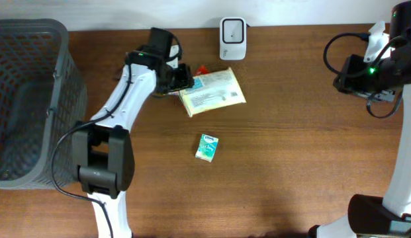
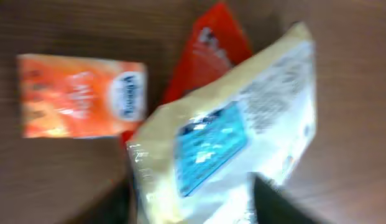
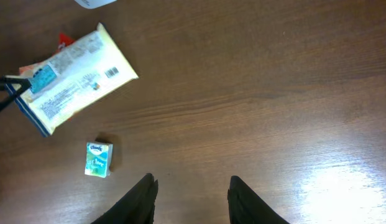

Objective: Scan the item barcode

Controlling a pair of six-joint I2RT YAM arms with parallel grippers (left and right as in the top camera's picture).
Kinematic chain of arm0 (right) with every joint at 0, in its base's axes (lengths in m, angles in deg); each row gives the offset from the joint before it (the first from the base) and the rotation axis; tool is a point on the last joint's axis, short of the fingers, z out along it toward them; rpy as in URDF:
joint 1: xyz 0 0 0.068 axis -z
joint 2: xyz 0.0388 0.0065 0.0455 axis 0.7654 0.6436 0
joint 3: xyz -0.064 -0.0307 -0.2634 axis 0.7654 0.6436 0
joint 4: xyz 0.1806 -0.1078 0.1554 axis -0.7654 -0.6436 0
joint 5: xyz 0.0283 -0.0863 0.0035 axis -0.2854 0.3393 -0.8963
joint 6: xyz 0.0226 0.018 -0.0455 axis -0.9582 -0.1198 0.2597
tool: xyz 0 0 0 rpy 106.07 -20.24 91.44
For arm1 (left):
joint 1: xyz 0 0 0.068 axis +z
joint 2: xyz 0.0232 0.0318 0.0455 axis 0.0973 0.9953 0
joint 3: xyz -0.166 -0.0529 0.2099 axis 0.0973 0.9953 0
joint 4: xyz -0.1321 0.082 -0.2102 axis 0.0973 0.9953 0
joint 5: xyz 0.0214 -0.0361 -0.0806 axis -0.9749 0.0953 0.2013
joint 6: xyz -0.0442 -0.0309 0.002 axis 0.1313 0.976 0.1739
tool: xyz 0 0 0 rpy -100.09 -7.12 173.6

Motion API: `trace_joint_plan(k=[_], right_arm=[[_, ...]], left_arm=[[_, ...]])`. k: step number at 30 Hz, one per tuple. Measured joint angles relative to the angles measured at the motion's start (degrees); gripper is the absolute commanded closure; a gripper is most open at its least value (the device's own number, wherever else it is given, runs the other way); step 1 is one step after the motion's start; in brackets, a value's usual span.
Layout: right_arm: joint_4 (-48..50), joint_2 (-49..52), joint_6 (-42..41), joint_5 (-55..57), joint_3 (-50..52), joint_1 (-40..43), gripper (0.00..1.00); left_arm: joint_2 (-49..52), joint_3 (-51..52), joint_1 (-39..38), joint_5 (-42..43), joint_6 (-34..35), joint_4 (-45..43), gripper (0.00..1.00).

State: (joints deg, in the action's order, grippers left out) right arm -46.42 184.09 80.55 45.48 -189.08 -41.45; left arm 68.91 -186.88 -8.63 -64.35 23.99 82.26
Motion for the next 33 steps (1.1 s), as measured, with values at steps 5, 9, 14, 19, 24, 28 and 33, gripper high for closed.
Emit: trace_joint_plan(k=[5,9,14,19,24,28,33], right_arm=[[0.0,2.9,0.0,-0.5,0.1,0.0,0.61],[0.8,5.3,0.0,-1.5,3.0,0.0,0.61],[7.5,7.0,0.0,-3.3,10.7,-0.4,0.62],[13.5,7.8,0.0,-6.7,19.2,-1.1,0.64],[14.2,8.1,0.1,-7.8,22.8,-1.1,0.64],[14.5,8.1,0.2,-8.0,22.8,-1.1,0.64],[15.0,8.1,0.3,-8.0,22.8,-1.1,0.63]], left_arm=[[0.2,-5.7,0.5,-3.5,-3.2,7.3,0.01],[0.2,-13.2,0.5,-5.2,-4.5,12.4,0.52],[0.2,-14.1,-0.3,-5.9,-5.1,17.5,0.82],[1.9,-14.1,-3.6,-6.0,-5.2,16.8,0.98],[10.1,-14.1,-6.0,-8.8,-4.8,16.7,1.0],[13.0,-13.9,-5.3,-14.7,-3.3,18.2,1.0],[13.0,-13.9,-2.9,-17.7,-2.9,18.6,1.0]])
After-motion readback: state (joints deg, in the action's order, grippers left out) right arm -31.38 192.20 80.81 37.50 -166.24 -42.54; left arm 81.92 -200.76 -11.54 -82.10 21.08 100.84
